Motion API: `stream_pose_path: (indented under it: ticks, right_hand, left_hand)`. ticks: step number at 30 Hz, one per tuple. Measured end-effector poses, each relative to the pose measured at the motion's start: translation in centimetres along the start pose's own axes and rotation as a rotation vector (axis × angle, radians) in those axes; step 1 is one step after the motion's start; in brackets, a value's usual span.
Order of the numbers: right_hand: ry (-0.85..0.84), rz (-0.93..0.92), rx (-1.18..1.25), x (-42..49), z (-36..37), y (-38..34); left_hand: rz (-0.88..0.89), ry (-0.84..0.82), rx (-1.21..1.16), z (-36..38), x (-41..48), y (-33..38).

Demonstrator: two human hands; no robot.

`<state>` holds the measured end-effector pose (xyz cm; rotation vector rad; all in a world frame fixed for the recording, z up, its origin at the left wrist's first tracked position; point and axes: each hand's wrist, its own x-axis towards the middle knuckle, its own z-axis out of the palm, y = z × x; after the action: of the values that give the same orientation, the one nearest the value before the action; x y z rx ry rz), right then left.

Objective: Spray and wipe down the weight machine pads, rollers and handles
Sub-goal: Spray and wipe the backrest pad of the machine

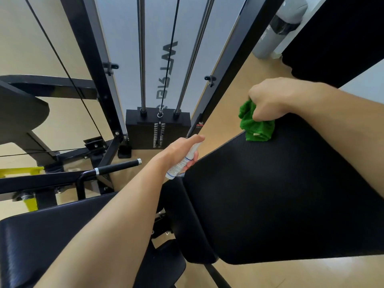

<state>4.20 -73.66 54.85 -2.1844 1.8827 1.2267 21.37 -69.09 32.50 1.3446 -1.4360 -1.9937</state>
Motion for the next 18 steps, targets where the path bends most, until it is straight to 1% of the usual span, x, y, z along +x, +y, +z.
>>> stream_pose_path:
  ticks: [2,5,12,14,16,18]
  right_hand:
    - [0.030,0.001,-0.006,0.0,0.0,0.2]
    - [0.022,-0.018,0.017,0.4,0.6,0.0]
    - [0.049,-0.074,0.056,1.7,2.0,-1.4]
    - [0.046,-0.103,0.040,2.3,2.7,-2.3]
    - [0.033,-0.139,-0.011,2.9,4.5,-3.7]
    - [0.074,-0.181,-0.089,3.4,7.4,-6.4]
  left_hand:
    - [0.008,0.039,0.064,-0.3,0.1,-0.2]
    - [0.017,0.069,0.066,-0.7,0.1,-1.0]
    - [-0.019,0.031,0.123,-0.5,0.7,-2.5]
    - [-0.040,0.035,0.148,-0.4,0.7,-3.0]
    - [-0.056,0.036,0.124,-0.6,0.7,-3.6]
    - [-0.059,0.037,0.072,-1.3,0.6,-4.1]
